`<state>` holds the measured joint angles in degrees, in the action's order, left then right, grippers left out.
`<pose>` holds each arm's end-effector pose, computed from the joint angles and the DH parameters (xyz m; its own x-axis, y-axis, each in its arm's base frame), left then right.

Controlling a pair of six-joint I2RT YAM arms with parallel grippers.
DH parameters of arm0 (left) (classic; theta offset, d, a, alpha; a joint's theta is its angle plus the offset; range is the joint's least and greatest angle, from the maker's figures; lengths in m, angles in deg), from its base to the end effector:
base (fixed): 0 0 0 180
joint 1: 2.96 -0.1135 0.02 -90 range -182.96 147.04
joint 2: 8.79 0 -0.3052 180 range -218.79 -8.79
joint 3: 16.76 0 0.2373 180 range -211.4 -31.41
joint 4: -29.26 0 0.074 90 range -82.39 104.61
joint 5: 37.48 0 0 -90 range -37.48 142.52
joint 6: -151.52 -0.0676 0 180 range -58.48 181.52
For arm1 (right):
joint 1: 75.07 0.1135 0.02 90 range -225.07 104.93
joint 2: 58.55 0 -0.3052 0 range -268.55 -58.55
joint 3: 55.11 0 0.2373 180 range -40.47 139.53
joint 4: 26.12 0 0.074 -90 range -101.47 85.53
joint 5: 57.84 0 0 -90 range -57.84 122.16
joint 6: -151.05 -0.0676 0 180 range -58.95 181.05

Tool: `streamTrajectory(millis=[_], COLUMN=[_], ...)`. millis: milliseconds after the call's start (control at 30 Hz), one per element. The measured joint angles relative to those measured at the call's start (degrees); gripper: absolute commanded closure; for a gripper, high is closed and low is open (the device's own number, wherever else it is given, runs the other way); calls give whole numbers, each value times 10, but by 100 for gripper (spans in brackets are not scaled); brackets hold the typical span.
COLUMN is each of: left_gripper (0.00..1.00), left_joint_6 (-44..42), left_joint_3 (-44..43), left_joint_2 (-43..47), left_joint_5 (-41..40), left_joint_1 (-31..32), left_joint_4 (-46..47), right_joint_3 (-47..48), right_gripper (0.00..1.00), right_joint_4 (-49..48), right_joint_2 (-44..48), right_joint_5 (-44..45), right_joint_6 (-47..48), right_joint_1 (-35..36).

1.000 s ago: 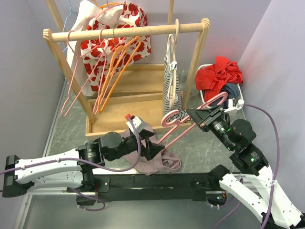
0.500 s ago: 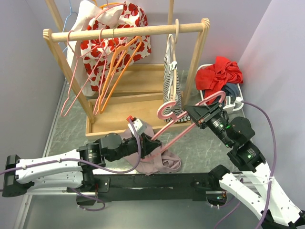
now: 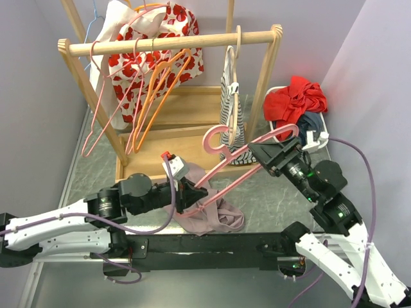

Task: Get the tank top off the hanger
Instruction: Place the hanger at the clothesline.

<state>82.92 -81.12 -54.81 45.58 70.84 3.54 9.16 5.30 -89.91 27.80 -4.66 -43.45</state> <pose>0.0562 -0.1641 0.3897 -0.3690 -0.0282 -0.9290 0.8433 0.4100 -0.3474 0.0824 0.0568 0.4049 -0.5264 0.7432 -0.4130 -0.2618 0.3205 0.9104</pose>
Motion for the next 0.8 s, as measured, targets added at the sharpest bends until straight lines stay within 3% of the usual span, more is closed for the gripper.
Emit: streamTrajectory(millis=[500,667,800], left_gripper=[99,99,99], left_joint_6=[-37,-35,-33], left_joint_3=[-207,-202,-209], left_joint_2=[8,70,131], left_joint_5=[76,21,-52], left_joint_1=[-1,0,-1], left_joint_4=[-190,-257,-252], right_joint_3=[78,78,78], right_gripper=[6,5,5], right_joint_4=[136,131,140], right_joint_2=[97,90,67], right_joint_5=[211,211,219], right_joint_6=[117,125,127], right_joint_1=[0,3,0])
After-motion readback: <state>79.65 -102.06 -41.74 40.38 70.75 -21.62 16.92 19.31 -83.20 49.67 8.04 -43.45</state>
